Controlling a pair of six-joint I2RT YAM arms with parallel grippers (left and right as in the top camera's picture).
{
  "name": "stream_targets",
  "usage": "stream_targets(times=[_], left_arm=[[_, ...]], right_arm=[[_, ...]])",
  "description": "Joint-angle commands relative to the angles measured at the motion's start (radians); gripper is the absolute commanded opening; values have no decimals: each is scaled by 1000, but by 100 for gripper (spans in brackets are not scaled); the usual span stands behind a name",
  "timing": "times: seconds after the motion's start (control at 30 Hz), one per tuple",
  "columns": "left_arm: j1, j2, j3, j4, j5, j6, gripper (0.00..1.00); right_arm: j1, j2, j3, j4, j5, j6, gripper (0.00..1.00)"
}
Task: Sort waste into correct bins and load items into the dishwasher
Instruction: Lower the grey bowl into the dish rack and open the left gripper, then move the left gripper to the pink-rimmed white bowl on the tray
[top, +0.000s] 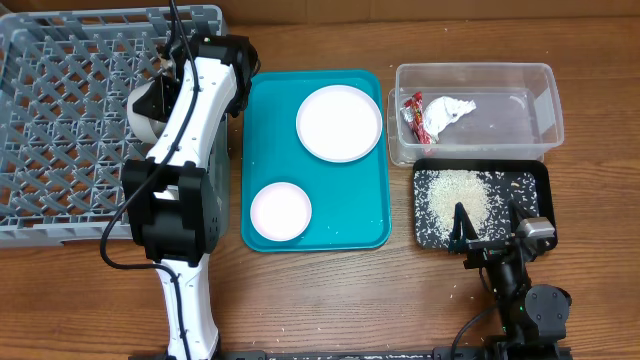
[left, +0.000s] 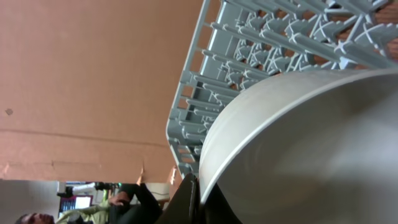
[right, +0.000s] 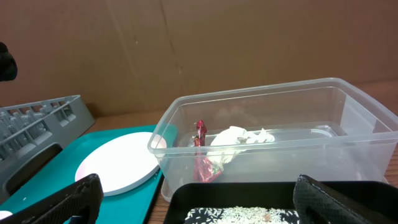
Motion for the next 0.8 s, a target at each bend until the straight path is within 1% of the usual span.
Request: stream_targets(times=[0.0,0.13,0.43,0.53,0.67,0.73,0.77], left_arm=[[5,18,0,18,-22,19,4],[5,21,-10,35,10,19,4],[5,21,-113,72,-1,20,4],[0,21,-123,69,-1,42,4],[-32,21,-121,49,-1,42,4],[-55,21,-120,39,1,42,6],[-68,21,-119,34,3,42,9]], right_arm=[[-3,-12,-10,6,5,-3,100],[-3,-12,-10,6,5,-3,100],[-3,-12,-10,6,5,-3,100],[-3,-12,-10,6,6,-3,100],[-3,-12,-10,6,5,-3,100],[-3,-12,-10,6,6,-3,100],[-3,-12,-10,6,5,-3,100]])
